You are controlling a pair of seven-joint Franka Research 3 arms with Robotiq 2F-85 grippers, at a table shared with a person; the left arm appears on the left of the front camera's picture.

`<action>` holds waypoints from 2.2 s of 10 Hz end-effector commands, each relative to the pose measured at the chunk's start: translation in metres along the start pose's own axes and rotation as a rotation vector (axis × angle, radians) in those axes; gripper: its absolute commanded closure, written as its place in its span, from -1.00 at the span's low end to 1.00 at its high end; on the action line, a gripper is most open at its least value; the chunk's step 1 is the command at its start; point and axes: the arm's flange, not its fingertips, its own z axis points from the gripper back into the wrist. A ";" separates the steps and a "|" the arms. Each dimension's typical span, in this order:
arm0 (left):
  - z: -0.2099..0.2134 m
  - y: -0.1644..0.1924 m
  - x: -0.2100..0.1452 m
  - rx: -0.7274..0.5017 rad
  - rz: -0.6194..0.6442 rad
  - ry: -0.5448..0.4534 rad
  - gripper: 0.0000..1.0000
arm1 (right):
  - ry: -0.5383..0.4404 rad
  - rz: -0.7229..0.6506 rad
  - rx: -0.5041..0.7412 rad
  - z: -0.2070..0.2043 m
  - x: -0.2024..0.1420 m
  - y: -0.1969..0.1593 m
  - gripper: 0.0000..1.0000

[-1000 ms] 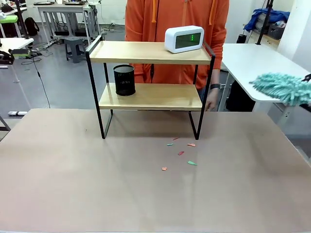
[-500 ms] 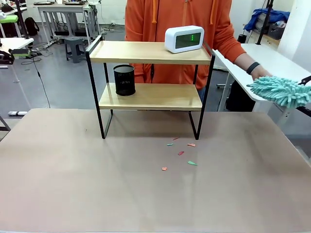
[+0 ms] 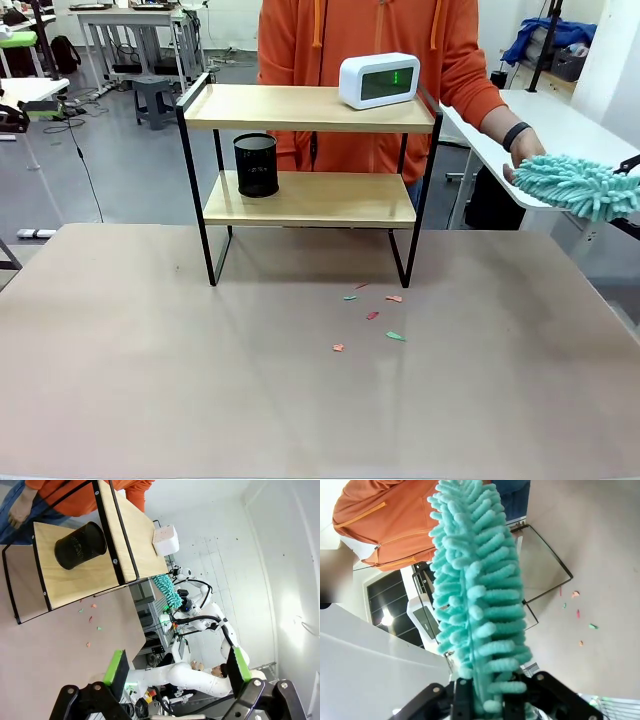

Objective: Clean the shelf.
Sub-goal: Hand the Duster back to the human.

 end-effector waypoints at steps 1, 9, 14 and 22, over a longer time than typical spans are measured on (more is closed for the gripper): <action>-0.001 -0.002 -0.001 -0.005 -0.004 0.007 -1.00 | -0.002 0.007 -0.001 0.002 -0.001 0.002 1.00; 0.000 0.000 0.000 0.000 0.000 0.000 -1.00 | 0.079 0.059 0.038 -0.009 -0.013 0.013 -1.00; -0.088 0.056 -0.062 -0.065 0.073 0.438 -1.00 | 0.390 0.156 0.084 -0.083 -0.061 0.034 -1.00; -0.102 0.060 -0.071 -0.093 0.111 0.441 -1.00 | 0.454 0.162 0.035 -0.103 -0.089 0.032 -1.00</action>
